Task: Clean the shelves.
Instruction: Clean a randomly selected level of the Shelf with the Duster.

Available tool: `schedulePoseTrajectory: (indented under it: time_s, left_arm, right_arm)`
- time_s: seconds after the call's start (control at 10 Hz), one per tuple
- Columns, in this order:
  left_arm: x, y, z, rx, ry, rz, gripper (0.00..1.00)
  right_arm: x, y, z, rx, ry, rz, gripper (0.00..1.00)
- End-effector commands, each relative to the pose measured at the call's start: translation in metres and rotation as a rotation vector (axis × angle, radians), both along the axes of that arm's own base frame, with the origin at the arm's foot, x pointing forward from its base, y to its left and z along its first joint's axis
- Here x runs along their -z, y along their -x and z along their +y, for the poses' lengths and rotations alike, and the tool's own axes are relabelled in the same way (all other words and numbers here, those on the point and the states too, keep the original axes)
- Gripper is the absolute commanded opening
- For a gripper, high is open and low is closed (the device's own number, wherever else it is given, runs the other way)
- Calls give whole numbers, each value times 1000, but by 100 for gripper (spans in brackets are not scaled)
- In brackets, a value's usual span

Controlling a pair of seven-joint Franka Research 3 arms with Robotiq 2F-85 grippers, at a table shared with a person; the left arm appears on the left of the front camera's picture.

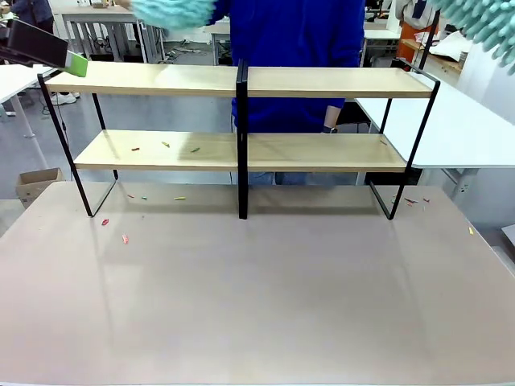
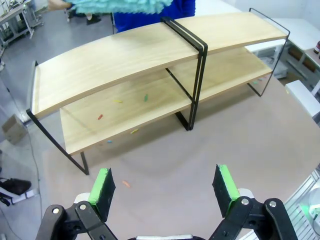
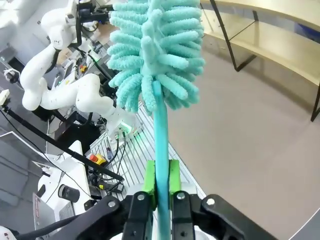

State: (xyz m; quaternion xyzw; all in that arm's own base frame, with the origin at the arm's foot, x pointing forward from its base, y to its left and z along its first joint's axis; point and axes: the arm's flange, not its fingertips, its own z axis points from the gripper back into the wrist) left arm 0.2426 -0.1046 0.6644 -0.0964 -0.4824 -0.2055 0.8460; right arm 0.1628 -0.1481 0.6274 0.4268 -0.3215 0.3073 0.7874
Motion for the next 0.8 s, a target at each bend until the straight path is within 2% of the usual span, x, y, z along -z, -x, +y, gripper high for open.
schedulePoseTrajectory:
  time_s: [0.0,0.1,0.3,0.6,0.7]
  left_arm:
    - [0,0,1,0,3,-1,100]
    - [0,0,1,0,3,-1,100]
    - [0,0,1,0,3,-1,100]
    - [0,0,1,0,3,-1,100]
    - [0,0,1,0,3,-1,100]
  right_arm:
    - [0,-2,4,-12,11,-12,12]
    - [1,-7,6,-28,15,-1,12]
    - [11,-27,17,-46,96,126,12]
    - [35,-44,37,-198,380,518,12]
    - [33,-46,38,-190,341,454,12]
